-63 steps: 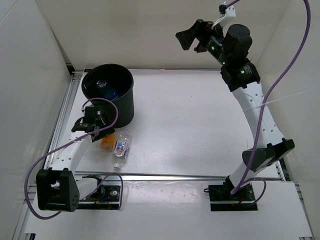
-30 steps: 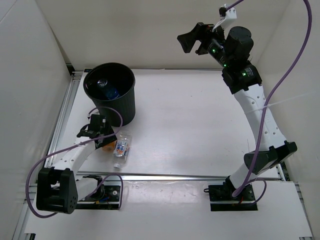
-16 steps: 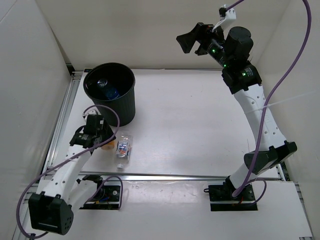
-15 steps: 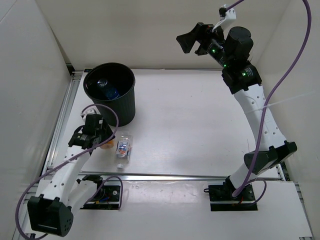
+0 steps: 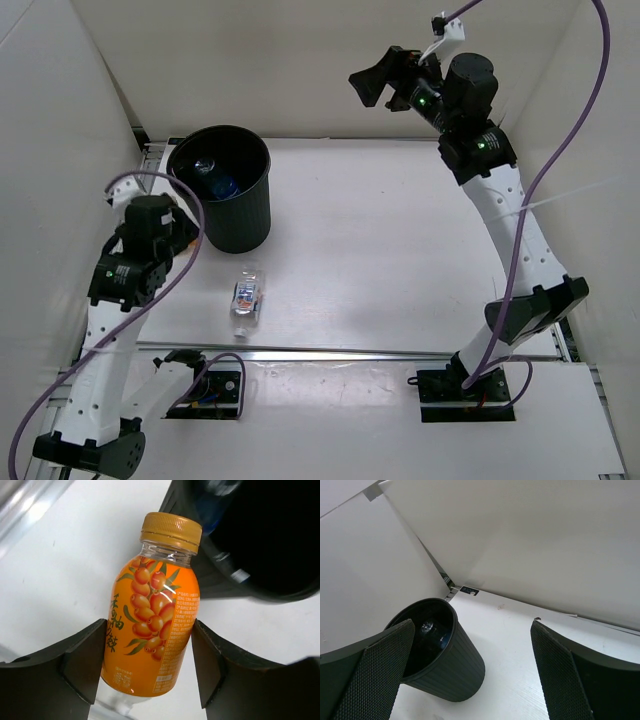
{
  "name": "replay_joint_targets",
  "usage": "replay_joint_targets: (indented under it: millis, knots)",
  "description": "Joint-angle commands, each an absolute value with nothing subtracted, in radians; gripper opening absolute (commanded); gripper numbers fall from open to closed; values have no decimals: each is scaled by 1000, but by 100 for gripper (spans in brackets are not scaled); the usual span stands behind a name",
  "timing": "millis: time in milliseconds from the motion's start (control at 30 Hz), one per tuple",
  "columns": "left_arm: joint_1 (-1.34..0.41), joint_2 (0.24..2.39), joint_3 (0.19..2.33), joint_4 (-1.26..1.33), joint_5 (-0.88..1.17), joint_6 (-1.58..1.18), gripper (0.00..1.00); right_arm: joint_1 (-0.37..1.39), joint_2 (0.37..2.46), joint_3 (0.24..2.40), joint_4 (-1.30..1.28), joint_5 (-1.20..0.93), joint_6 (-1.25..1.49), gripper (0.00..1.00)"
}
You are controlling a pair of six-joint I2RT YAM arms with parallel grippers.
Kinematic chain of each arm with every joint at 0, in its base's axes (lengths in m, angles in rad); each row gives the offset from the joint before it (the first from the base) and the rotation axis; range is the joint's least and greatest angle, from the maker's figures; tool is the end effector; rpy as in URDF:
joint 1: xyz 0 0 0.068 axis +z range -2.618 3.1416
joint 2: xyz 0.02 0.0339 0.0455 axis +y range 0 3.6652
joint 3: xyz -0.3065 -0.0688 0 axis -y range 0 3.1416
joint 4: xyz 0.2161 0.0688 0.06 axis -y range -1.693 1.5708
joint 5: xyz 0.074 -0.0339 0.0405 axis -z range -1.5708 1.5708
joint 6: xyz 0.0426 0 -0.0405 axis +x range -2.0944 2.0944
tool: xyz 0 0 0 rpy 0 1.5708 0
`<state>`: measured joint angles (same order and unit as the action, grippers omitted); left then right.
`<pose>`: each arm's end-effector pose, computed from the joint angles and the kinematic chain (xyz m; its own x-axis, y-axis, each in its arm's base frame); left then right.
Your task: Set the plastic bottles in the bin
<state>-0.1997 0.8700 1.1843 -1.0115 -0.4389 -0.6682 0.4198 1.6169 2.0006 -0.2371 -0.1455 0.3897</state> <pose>0.0973 -0.0012 0.3994 -0.4074 -0.4898 -0.7708 -0.4996 0.8261 -0.2608 0.2960 0.1389 0.5732 -0.0796 0.3761 -0.9231 -0.5449 0.7591 0.3562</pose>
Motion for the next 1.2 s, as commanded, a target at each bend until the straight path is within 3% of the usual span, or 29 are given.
replay_joint_targets:
  millis: [0,267,300,333,467,633,900,1033,1167]
  knots:
    - [-204,914,1343,-907,-492,-598,36,419,1626,2054,-193,-158,402,100]
    - [-204,1283,1660,-784,-421,-439,36,419,1637,2054,-193,-167,402,100]
    - [-204,1314,1680,-770,-396,-424,40,419,1637,2054,-193,-167,402,100]
    - [-204,1378,1721,-770,-375,-396,46,419,1637,2054,-193,-167,402,100]
    - [-213,1454,1790,-770,-339,-387,100,419,1637,2054,-193,-167,402,100]
    - [-242,1358,1720,-770,-339,-385,100,410,1618,2033,-193,-167,393,100]
    - [-363,998,1301,-712,-157,-334,100,400,1598,2000,-193,-176,402,100]
    - [-420,915,1174,-712,-40,-334,100,400,1598,1990,-184,-186,423,100]
    - [-509,893,1074,-723,-58,-334,100,400,1608,1990,-184,-195,433,100]
